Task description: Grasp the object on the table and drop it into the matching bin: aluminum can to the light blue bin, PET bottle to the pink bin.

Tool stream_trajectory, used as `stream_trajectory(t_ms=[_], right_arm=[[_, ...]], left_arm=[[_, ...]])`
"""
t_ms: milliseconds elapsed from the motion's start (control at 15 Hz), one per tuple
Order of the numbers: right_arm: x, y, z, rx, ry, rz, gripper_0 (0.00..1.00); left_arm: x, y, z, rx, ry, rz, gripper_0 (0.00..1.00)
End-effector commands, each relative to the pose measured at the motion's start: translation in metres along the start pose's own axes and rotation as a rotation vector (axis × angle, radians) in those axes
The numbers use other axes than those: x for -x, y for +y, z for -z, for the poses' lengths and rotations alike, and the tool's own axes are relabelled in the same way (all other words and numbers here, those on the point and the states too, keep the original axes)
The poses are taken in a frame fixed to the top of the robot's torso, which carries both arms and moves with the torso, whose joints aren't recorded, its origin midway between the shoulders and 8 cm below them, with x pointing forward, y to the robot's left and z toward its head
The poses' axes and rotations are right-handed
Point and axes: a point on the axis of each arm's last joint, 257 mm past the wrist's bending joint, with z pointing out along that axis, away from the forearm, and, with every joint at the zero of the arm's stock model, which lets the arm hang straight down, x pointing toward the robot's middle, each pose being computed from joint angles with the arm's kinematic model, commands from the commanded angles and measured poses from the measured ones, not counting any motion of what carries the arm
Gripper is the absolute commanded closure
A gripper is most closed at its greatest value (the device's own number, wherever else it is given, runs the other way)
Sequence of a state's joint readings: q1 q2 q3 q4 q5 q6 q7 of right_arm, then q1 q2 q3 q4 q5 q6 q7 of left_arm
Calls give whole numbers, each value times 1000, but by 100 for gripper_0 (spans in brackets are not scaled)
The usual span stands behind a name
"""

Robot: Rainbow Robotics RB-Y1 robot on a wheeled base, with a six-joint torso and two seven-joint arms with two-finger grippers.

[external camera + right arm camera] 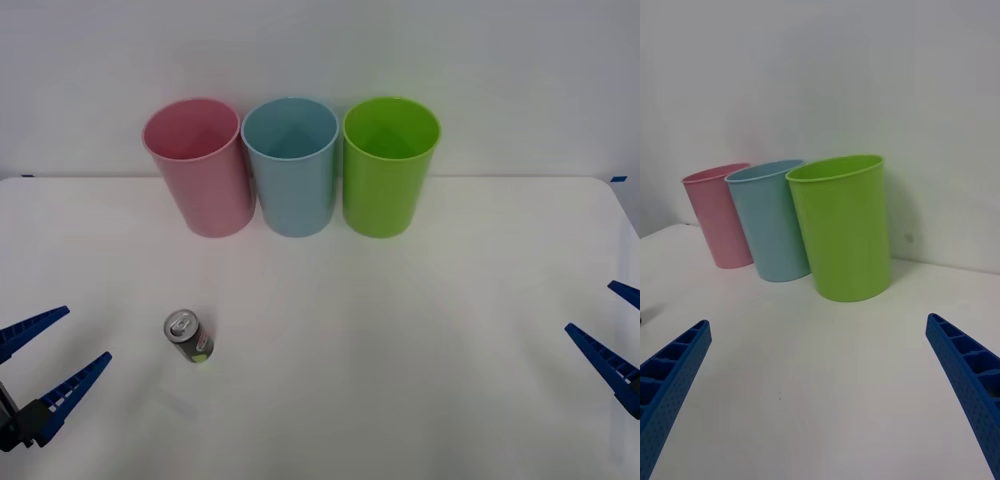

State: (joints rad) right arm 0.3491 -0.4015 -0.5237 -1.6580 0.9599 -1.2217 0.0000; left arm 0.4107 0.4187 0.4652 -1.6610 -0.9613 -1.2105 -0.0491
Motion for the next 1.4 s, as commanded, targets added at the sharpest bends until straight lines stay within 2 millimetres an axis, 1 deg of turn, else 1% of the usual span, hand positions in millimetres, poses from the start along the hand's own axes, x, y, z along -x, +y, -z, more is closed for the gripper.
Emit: stream_trajectory(t_ms=[67, 533, 667, 933, 1200, 1400], right_arm=[[0, 0, 0, 0, 0, 0, 0], [0, 0, 0, 0, 0, 0, 0], [0, 0, 0, 0, 0, 0, 0], [0, 0, 0, 0, 0, 0, 0], [0, 0, 0, 0, 0, 0, 0], [0, 0, 0, 0, 0, 0, 0]], left_arm=[[-12, -3, 5, 4, 37, -18, 0], [-40, -15, 15, 7, 99, -92, 0], [-52, -13, 20, 23, 137, -131, 0], [-67, -10, 30, 61, 171, -100, 0], [-81, -13, 24, 97, 154, -25, 0], [-84, -17, 12, 115, 124, 18, 0]])
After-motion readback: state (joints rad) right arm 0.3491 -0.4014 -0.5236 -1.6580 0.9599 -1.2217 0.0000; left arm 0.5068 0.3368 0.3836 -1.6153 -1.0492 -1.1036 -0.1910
